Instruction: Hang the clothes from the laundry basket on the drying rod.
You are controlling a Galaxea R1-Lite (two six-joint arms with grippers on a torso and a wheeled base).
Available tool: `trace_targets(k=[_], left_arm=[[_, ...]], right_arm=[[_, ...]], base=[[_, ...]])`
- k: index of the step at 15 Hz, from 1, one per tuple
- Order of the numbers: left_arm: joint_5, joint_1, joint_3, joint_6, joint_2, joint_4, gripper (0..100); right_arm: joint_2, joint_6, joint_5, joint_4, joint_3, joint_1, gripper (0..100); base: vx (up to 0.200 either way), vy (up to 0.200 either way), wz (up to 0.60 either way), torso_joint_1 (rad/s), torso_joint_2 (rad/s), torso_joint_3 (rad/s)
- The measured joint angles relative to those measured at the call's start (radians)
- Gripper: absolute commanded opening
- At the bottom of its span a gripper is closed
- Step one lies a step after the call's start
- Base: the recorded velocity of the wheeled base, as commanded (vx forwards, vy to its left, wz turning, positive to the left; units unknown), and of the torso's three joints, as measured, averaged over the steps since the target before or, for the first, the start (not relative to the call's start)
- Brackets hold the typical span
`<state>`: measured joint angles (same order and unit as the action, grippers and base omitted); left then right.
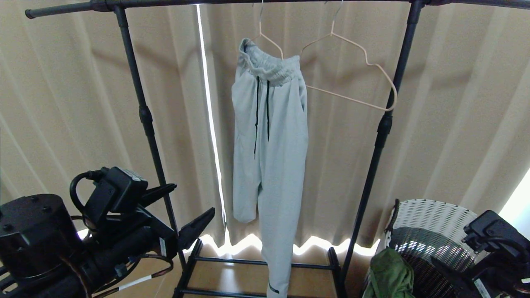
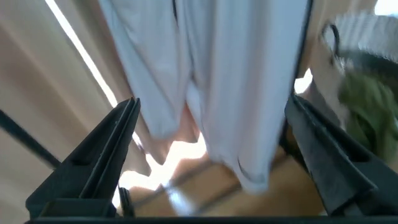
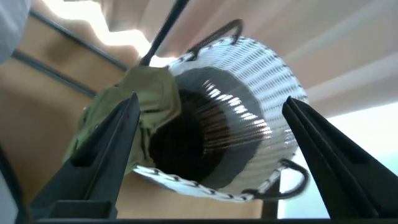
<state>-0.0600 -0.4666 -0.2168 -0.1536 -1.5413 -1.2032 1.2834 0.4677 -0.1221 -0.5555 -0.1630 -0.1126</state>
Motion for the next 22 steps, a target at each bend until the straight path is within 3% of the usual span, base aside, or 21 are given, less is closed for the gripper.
trace_targets(k=[2, 4, 7, 10, 11, 22], left_arm=[[0.002, 0.007, 0.016, 0.000, -0.034, -0.004, 100], [0.001, 0.030, 0.001, 0.000, -0.011, 0.108, 100], [-0.016, 0.061, -0.070, 0.016, 0.100, 0.421, 100], [-0.094, 0.077, -0.204, 0.077, 0.239, 0.901, 100], [-0.113, 0.087, -0.244, 0.088, 0.270, 0.959, 100], [-0.124, 0.115, -0.259, 0.090, 0.354, 0.964, 100]], right_arm=[[0.058, -0.003, 0.004, 0.003, -0.015, -0.002, 100], [0.119, -0.033, 0.004, 0.000, -0.026, -0.004, 100], [0.173, -0.072, 0.003, 0.003, -0.042, -0.022, 100], [0.215, -0.072, -0.002, 0.002, -0.052, -0.028, 100], [0.231, -0.073, -0.004, 0.001, -0.057, -0.029, 100], [0.447, -0.076, -0.009, -0.021, -0.089, -0.036, 100]], base=[[0.000, 0.000, 0.00, 0.000, 0.00, 0.000], [0.000, 0.000, 0.00, 0.000, 0.00, 0.000], [0.000, 0.000, 0.00, 0.000, 0.00, 0.000], [0.000, 0.000, 0.00, 0.000, 0.00, 0.000], [0.000, 0.000, 0.00, 0.000, 0.00, 0.000], [0.000, 0.000, 0.00, 0.000, 0.00, 0.000]])
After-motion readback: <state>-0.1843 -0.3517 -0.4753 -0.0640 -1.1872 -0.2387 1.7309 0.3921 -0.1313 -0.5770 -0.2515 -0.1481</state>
